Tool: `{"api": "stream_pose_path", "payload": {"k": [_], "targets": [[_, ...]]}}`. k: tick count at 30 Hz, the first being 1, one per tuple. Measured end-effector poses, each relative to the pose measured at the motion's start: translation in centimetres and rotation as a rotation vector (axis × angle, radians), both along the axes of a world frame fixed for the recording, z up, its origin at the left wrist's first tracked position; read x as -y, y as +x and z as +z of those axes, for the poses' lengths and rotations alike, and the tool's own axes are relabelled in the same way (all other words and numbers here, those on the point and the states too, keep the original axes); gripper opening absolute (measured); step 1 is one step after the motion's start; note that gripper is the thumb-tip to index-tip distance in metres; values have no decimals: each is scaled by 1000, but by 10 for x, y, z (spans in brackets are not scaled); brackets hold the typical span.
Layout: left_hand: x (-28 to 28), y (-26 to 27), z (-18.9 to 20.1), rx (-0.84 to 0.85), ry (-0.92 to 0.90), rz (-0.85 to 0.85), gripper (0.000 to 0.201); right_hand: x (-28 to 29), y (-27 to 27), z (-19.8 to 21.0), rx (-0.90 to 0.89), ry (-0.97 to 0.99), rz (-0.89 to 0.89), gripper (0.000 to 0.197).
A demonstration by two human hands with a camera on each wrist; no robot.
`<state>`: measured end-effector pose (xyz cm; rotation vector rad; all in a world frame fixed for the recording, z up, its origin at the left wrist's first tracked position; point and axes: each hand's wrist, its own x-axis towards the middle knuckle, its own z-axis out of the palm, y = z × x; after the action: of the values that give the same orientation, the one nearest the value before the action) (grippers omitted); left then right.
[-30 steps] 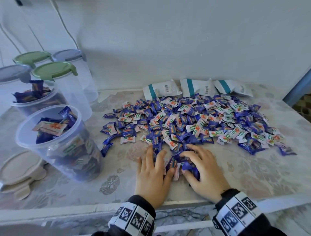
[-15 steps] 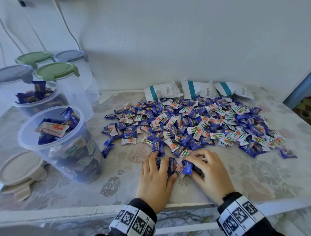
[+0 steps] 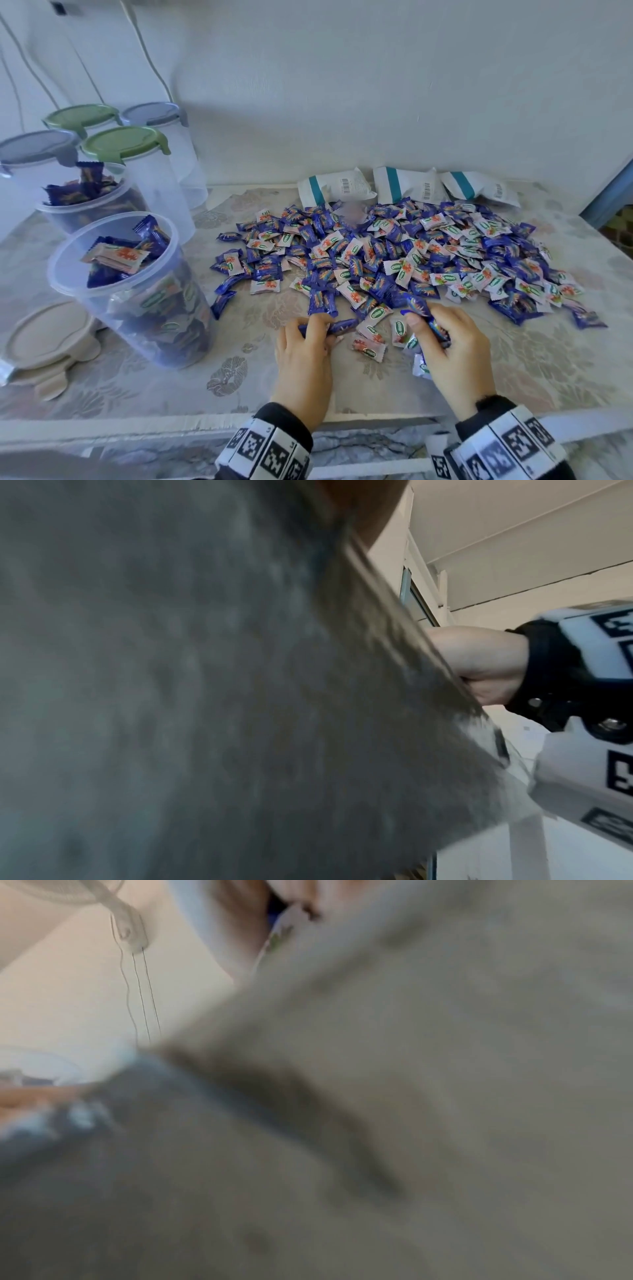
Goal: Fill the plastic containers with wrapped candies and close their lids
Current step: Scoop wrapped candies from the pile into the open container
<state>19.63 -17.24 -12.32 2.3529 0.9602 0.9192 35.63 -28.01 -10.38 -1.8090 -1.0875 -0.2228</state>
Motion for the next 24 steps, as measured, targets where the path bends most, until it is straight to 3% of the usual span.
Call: {"api": "stream_pose_path", "payload": {"k": [5,8,15,20,24], "targets": [[-13,-23,27,189,-64,39,10,-8,-9,23,-89,46,55,36],[-21,-45,64,241,24,39,18,-18,-16,42,-162,58,137,22],[-55,-106,154,303,195,54,21,-54,-29,66,-216,79,298,15],[-94,-128,168,28,398,221,20,-79,-44,77,-254,52,397,5],[-109,-138,164,-39,222,206,41,-103,-55,85,-277,55,450,17]]}}
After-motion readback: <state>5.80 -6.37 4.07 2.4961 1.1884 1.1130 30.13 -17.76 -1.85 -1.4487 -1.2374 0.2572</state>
